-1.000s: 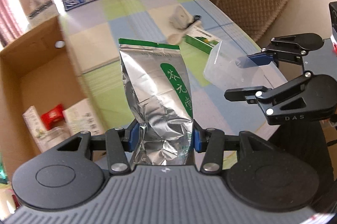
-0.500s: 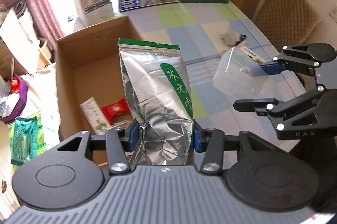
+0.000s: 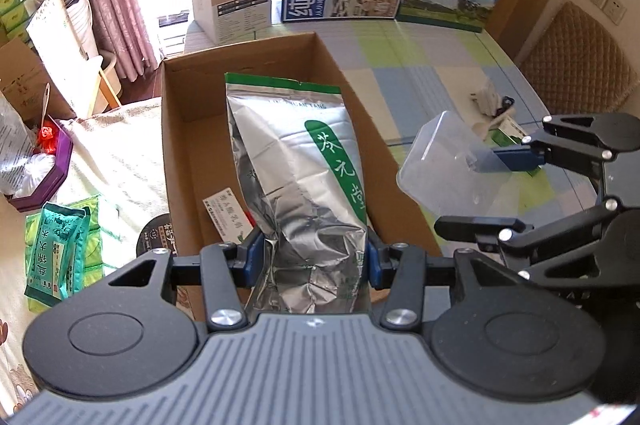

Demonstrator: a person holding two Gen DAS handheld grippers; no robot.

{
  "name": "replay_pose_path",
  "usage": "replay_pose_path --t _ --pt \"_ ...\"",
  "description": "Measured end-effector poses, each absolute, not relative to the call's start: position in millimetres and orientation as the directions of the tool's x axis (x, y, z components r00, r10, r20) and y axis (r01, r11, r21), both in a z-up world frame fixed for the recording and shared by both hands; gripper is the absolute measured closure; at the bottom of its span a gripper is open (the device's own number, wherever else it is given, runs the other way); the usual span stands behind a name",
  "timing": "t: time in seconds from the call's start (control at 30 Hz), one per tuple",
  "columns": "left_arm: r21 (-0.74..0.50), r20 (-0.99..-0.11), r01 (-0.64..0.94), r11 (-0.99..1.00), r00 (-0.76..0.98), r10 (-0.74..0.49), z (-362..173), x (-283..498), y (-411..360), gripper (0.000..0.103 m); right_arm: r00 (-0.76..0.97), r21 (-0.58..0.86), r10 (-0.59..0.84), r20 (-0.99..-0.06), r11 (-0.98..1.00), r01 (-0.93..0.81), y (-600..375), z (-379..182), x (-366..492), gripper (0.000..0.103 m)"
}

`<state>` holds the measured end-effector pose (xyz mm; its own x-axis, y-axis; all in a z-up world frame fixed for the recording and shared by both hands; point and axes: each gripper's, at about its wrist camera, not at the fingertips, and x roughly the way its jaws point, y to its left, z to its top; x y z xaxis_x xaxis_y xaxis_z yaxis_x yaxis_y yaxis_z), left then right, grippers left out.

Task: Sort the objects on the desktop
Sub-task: 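Carry the silver tea bag and clear tray over the cardboard box, then open the left tool to drop the tea bag while the right tool releases the tray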

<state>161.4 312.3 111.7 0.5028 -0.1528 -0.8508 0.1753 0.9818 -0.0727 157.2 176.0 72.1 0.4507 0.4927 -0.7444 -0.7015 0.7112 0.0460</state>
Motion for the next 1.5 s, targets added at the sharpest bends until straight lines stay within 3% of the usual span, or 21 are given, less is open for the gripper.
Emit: replay_pose_path --t 0.73,0.97,1.5 --pt "-0.079 -0.864 0.127 0.989 0.486 -0.132 79.0 204.9 337.8 0.060 0.432 0.101 0.475 -0.767 0.754 -0.649 191.4 43.4 193.9 0.050" --pt "-0.076 -0.864 0.126 0.989 0.486 -0.128 69.7 208.0 342.0 0.055 0.430 0.108 0.472 -0.770 0.760 -0.641 192.9 36.5 199.4 0.050" --pt "-0.069 -0.855 0.111 0.991 0.505 -0.117 68.2 187.0 356.5 0.055 0.417 0.122 0.480 -0.772 0.755 -0.644 200.4 30.6 192.1 0.050"
